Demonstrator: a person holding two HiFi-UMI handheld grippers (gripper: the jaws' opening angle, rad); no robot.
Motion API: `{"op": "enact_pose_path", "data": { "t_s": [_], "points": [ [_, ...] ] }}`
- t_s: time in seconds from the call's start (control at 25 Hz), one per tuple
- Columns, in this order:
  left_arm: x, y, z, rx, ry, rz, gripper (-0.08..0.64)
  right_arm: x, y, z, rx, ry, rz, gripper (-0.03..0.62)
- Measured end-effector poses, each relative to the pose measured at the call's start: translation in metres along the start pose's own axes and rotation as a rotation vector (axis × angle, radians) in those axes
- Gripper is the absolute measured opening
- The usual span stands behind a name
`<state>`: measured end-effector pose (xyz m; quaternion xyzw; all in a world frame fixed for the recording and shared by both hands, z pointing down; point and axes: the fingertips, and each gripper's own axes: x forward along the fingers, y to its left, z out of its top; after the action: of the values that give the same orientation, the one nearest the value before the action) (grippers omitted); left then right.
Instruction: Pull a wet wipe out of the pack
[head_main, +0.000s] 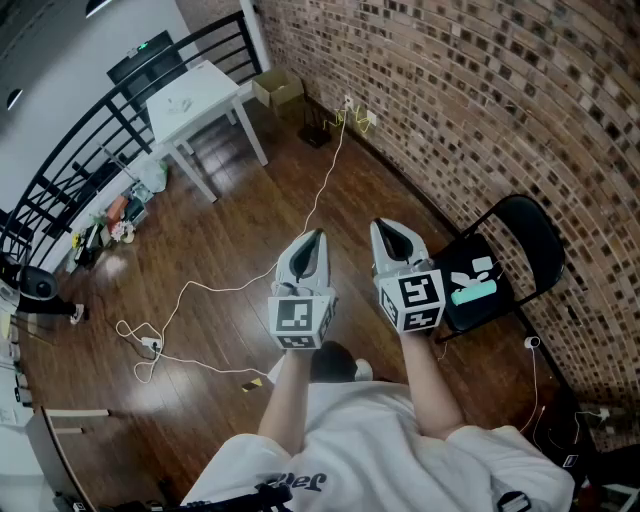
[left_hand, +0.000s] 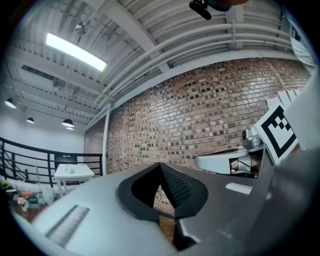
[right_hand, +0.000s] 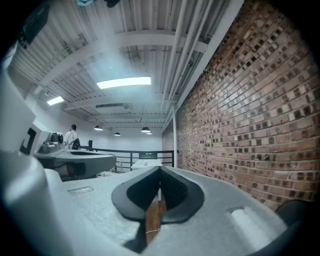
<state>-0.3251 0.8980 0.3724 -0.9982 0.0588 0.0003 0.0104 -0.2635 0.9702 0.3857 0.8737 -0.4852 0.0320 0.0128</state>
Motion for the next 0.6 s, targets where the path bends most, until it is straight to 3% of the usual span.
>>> {"op": "enact_pose_path", "data": {
  "t_s": [0.36, 0.48, 0.6],
  "points": [
    [0.13, 0.013, -0.023, -0.007, 0.016, -0.054, 0.017, 0.091, -0.078, -0.022, 0.004, 0.026, -0.023, -0.009],
    [0.186, 0.046, -0.027, -0.008, -0.007, -0.053, 0.017, 0.154, -0.105, -0.026, 0.01, 0.036, -0.03, -0.009],
    [0.239, 0.103, -0.032, -0.028, -0.034, -0.006, 0.017, 0.23, -0.115, -0.024, 0.049, 0.047, 0.026, -0.009]
  ]
}}
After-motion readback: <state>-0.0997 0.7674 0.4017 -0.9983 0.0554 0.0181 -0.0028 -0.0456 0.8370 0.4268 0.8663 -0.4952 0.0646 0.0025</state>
